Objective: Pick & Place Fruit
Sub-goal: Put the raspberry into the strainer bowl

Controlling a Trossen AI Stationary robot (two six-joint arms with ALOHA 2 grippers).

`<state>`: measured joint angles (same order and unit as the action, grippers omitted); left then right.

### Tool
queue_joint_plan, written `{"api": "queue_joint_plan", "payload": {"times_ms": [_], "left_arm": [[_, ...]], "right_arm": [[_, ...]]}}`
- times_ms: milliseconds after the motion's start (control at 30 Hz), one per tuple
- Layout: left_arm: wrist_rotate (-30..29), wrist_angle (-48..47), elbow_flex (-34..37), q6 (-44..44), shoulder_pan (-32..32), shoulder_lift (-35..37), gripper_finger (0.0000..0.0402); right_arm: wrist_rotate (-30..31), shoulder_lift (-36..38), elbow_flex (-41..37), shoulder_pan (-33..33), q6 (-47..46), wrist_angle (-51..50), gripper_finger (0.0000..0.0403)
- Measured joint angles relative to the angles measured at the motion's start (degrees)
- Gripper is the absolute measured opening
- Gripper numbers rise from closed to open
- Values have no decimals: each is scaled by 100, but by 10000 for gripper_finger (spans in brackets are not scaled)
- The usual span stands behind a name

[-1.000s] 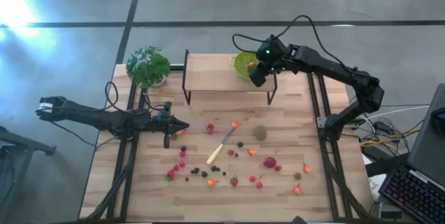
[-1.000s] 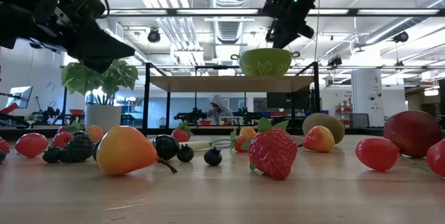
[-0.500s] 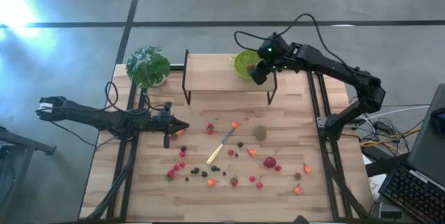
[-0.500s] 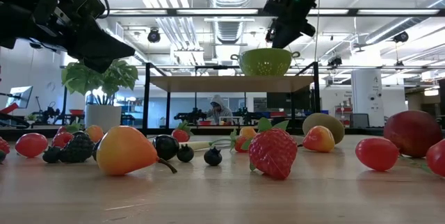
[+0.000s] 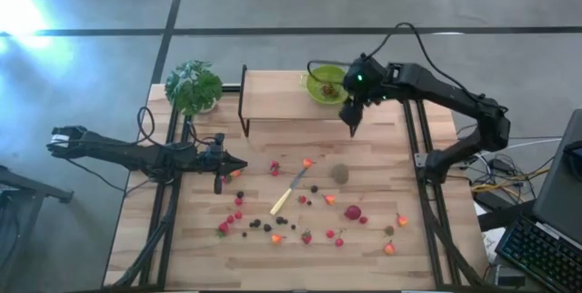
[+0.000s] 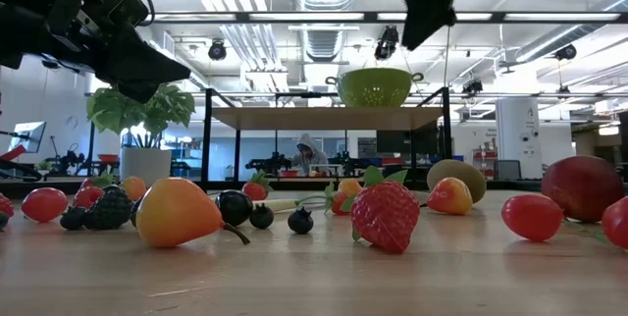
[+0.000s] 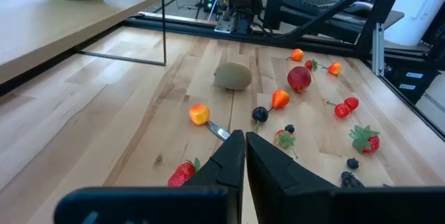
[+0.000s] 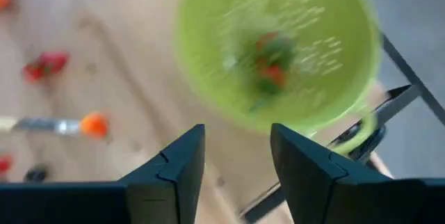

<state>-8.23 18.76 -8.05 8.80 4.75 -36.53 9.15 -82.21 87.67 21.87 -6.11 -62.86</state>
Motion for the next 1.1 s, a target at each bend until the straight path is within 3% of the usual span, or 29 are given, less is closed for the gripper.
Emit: {"api": "queue_joint_plan", "payload": {"times_ms": [333, 600, 867, 1100], "left_arm": [[2, 0, 0, 2, -2, 2, 20], [2, -2, -2, 0, 0, 0, 20], [2, -39, 0, 2, -2, 2, 20], [2, -42, -2, 1, -1, 0, 20]], "right_arm": [[-4, 741, -625, -1876, -1240, -649, 140], [278, 1209, -1589, -3868, -3039, -637, 129], [783, 1015, -2535, -5792, -4852, -122, 154], [964, 570, -3045, -6670, -5835, 594, 173]]}}
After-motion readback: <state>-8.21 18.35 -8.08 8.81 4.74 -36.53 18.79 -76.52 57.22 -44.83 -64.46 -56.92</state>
